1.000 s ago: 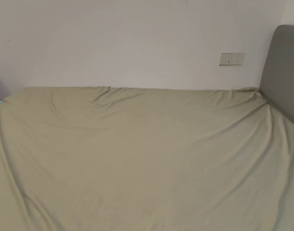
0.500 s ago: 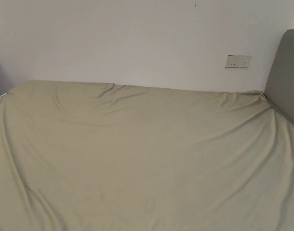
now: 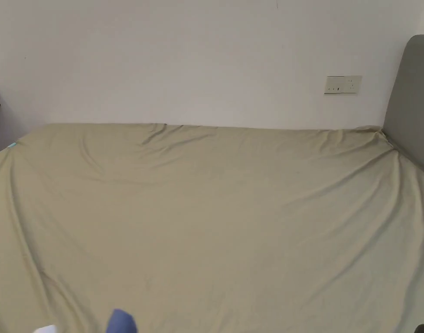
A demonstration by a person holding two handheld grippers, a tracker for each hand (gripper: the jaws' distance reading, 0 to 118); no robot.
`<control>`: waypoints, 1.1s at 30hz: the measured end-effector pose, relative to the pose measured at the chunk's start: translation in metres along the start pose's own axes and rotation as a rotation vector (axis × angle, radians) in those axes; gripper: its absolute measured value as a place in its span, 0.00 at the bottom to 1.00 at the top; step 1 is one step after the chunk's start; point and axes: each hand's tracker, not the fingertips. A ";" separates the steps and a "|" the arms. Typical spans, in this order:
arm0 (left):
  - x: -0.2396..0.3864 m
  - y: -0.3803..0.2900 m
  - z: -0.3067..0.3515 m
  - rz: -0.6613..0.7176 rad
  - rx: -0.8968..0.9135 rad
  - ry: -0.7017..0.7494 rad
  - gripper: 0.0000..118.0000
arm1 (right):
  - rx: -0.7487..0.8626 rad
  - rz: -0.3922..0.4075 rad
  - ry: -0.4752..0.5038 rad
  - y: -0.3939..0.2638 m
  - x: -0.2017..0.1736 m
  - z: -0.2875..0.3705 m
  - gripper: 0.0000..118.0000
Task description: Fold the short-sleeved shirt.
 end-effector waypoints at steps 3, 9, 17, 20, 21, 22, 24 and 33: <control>0.031 -0.013 -0.053 -0.089 -0.123 -0.035 0.07 | 0.015 -0.022 -0.016 0.000 0.011 0.007 0.01; 0.092 -0.080 -0.167 -0.243 -0.311 0.142 0.12 | 0.028 -0.056 -0.083 -0.007 0.032 0.026 0.01; 0.116 -0.081 -0.156 -0.323 -0.190 0.123 0.45 | 0.028 -0.068 -0.148 -0.012 0.052 0.041 0.01; 0.125 -0.078 -0.134 -0.539 -0.001 0.319 0.10 | 0.033 -0.088 -0.153 -0.015 0.055 0.039 0.01; 0.122 -0.083 -0.134 -0.587 0.037 0.379 0.01 | 0.033 -0.094 -0.151 -0.014 0.055 0.037 0.01; 0.117 -0.088 -0.138 -0.646 -0.005 0.417 0.00 | 0.033 -0.099 -0.148 -0.015 0.054 0.035 0.01; 0.116 -0.104 -0.144 -0.672 -0.161 0.367 0.00 | 0.027 -0.103 -0.137 -0.017 0.052 0.033 0.01; 0.123 -0.179 -0.206 -0.629 -0.357 0.199 0.00 | -0.016 -0.073 -0.103 -0.019 0.039 0.029 0.01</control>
